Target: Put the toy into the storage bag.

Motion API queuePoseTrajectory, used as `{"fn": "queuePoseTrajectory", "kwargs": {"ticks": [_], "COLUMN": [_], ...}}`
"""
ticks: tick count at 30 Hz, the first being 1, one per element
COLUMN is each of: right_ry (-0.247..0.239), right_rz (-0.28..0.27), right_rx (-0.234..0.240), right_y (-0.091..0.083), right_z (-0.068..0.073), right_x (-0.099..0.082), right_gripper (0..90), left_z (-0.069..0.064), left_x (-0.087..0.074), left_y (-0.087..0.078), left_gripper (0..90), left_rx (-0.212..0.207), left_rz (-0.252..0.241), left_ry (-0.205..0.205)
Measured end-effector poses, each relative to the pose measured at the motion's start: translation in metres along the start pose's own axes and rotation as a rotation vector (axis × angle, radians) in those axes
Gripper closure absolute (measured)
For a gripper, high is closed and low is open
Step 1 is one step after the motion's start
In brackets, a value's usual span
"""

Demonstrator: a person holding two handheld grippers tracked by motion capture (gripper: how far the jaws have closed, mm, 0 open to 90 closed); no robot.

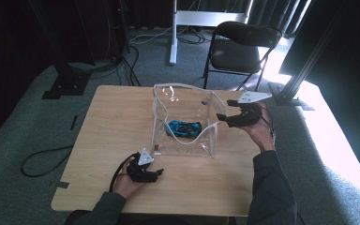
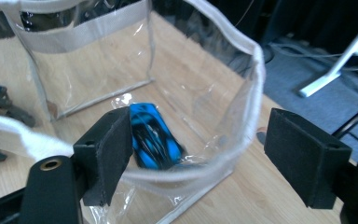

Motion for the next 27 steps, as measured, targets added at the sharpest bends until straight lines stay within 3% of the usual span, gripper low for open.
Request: {"fn": "queuePoseTrajectory", "kwargs": {"ticks": [3,8,13,20,22,27], "right_ry": [0.026,0.03,0.077,0.096,0.122,0.158], "right_rz": [-0.036,-0.004,-0.006,0.037,0.022,0.071], "right_rx": [-0.027,-0.074,-0.094,-0.113,-0.105,-0.095], "right_y": [-0.011,-0.016,-0.017,-0.003,0.006,0.022], "right_z": [0.001,0.005,0.01,0.03,0.037,0.045], "right_x": [-0.005,-0.02,-0.038,-0.068,-0.08,-0.106], "right_gripper": [23.1,22.5,22.3,21.7,22.8,22.1], "left_z": [0.0,0.0,0.0,0.0,0.0,0.0], "left_x": [0.0,0.0,0.0,0.0,0.0,0.0], "left_y": [0.0,0.0,0.0,0.0,0.0,0.0], "left_gripper": [33.0,33.0,33.0,33.0,33.0,33.0], "left_rx": [0.0,0.0,0.001,0.001,0.0,0.001], "left_rz": [0.001,-0.002,0.0,-0.001,0.0,0.0], "left_ry": [0.0,-0.002,0.0,-0.001,0.001,0.001]}}
Point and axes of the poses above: each handheld gripper's, and its own axes: y roughly forward along the jaws, x roughly out of its top, z roughly to its left, the point moved 9 cm from there along y, roughly forward along the jaws, and after that the axes turned 10 degrees about z, right-handed, at the moved point
